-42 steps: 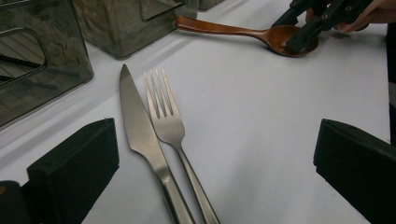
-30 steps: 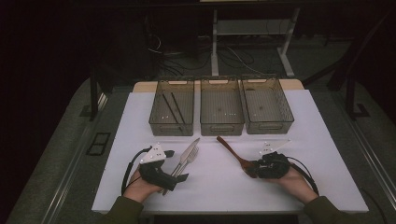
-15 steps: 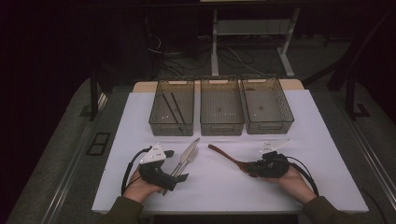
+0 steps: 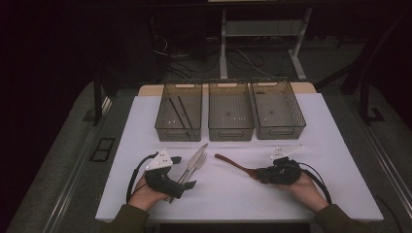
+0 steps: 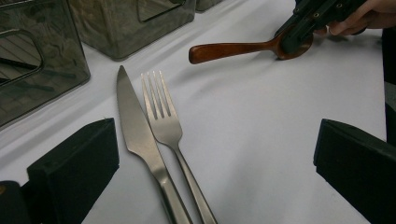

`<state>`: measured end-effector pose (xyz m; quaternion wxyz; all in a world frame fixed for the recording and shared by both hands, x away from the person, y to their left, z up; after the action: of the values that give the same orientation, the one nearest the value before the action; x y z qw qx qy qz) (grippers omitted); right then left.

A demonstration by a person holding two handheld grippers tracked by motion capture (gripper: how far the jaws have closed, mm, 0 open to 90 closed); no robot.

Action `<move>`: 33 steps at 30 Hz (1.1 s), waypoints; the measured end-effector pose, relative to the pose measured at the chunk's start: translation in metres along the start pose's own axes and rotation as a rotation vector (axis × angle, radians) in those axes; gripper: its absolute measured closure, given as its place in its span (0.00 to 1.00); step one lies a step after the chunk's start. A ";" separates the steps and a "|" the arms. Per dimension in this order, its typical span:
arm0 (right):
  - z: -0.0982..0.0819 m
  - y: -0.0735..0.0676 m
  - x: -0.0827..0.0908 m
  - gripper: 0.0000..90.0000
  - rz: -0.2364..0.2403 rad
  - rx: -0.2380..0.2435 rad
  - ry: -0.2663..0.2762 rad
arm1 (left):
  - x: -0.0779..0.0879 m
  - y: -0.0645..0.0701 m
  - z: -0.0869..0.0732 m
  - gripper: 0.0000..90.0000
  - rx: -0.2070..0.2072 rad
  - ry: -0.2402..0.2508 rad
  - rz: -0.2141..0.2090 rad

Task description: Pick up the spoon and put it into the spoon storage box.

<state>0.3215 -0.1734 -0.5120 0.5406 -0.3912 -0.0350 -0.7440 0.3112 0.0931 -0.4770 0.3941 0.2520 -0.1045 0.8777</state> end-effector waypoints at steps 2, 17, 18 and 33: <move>0.000 0.001 0.002 0.90 0.003 -0.013 0.011 | -0.001 0.000 0.000 0.00 -0.002 0.001 -0.001; 0.008 0.008 0.021 0.90 -0.034 -0.010 0.074 | -0.003 -0.004 -0.001 0.00 0.009 0.019 0.019; 0.008 0.009 0.023 0.90 -0.037 -0.013 0.077 | -0.003 -0.004 -0.002 0.00 0.005 0.016 0.019; 0.020 0.017 0.043 0.90 -0.097 -0.036 0.116 | -0.003 -0.003 -0.001 0.00 0.007 0.014 0.020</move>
<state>0.3413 -0.2047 -0.4778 0.4979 -0.3548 -0.0093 -0.7913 0.3142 0.0936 -0.4797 0.3850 0.2460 -0.1013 0.8837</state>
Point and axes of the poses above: each handheld gripper's, and its own axes: x roughly backward along the jaws, z roughly out of its top, y roughly to its right, the point moved 9 cm from there along -x, roughly forward along the jaws, and after that the axes turned 12 degrees about z, right-handed, at the moved point
